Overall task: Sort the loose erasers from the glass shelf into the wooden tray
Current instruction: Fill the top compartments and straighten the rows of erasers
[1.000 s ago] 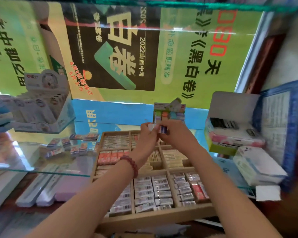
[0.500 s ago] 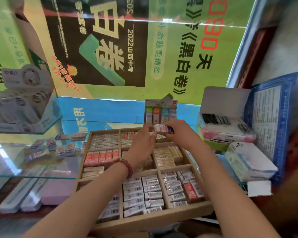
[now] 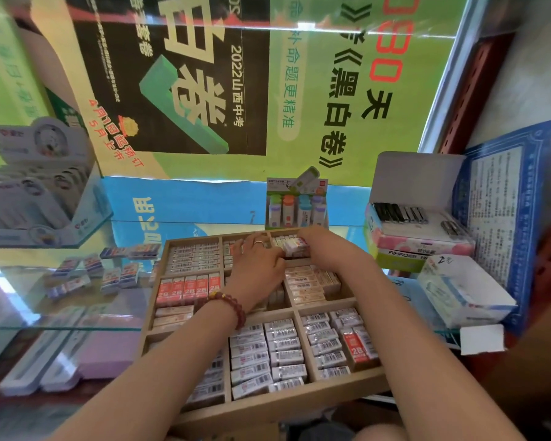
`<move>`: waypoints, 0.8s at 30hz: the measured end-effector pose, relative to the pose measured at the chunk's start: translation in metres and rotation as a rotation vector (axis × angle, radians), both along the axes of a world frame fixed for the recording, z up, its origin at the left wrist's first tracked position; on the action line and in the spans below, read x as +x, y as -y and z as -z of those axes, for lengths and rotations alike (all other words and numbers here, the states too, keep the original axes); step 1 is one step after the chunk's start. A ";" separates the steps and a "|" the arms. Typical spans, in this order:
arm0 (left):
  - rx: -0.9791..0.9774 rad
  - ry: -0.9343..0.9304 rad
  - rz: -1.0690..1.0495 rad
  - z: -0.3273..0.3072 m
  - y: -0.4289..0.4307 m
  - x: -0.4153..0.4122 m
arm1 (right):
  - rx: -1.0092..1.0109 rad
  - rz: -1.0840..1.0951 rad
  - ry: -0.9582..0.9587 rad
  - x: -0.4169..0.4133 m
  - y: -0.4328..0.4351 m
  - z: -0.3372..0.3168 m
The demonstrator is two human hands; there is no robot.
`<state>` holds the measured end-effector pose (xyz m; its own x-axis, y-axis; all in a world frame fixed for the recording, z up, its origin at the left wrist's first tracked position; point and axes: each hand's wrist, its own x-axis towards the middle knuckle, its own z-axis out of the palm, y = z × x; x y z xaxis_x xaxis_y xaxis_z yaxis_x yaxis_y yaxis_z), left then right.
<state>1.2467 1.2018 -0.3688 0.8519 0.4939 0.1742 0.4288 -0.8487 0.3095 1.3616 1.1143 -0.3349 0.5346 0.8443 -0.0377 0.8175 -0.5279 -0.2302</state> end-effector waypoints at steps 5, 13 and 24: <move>-0.159 0.425 -0.132 -0.005 -0.006 -0.002 | -0.076 0.002 0.041 0.005 0.001 -0.001; -0.206 0.373 -0.194 -0.006 -0.008 -0.006 | -0.140 -0.030 0.028 -0.005 -0.012 -0.004; -0.259 0.331 -0.200 -0.006 -0.011 -0.006 | 0.006 -0.056 -0.146 0.000 0.007 -0.002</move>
